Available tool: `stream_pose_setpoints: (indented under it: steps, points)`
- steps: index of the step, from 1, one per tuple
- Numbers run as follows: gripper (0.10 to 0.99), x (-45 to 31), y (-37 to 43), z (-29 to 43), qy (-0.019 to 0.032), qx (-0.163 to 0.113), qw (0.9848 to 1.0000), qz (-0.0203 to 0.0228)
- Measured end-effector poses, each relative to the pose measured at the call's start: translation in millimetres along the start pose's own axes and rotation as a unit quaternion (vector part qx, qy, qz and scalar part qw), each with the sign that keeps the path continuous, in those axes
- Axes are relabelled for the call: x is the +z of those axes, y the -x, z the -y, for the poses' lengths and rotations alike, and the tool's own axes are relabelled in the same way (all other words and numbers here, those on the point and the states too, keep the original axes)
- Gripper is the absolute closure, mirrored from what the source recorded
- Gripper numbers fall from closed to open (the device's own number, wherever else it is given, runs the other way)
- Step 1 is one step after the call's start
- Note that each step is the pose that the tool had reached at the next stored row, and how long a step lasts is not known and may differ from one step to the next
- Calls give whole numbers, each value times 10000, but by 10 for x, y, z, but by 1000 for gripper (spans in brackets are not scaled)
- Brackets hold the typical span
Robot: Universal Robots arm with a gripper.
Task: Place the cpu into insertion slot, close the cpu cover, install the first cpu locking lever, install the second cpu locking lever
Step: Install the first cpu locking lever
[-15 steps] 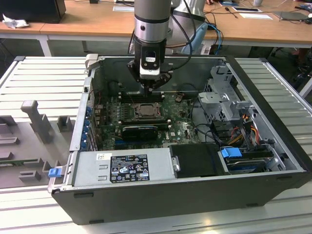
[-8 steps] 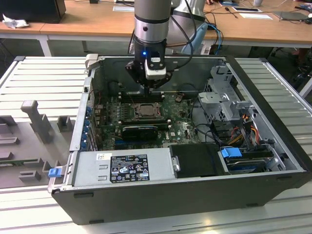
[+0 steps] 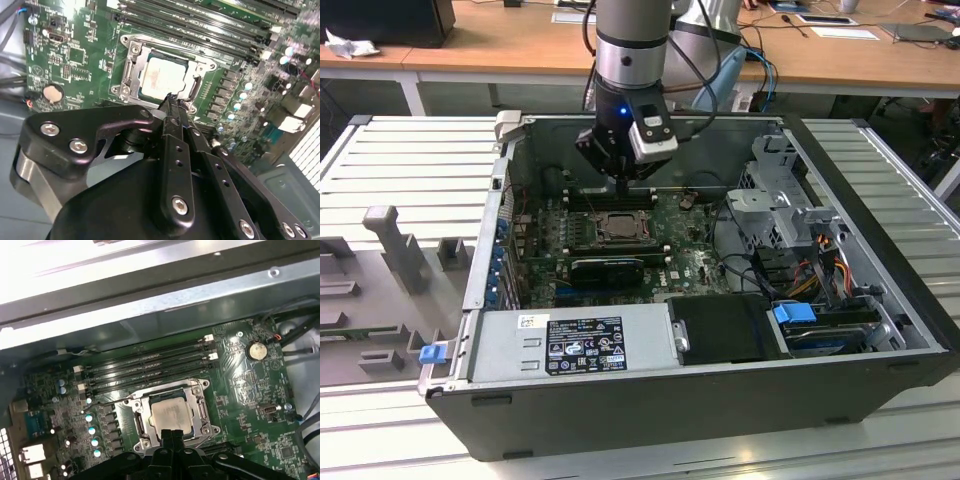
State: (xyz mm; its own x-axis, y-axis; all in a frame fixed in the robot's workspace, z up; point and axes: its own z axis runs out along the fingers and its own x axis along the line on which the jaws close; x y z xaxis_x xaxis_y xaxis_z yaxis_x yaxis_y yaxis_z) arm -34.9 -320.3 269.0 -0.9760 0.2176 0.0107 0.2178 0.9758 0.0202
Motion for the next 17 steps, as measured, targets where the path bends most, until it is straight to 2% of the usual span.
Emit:
stream_pose_setpoints:
  steps: [7,11,17]
  points:
    - [980,0,0,0,-5,-423,9991,-8]
    - [980,0,0,0,-7,-684,9977,-14]
    - [980,1,-13,3,-4,-851,9964,-18]
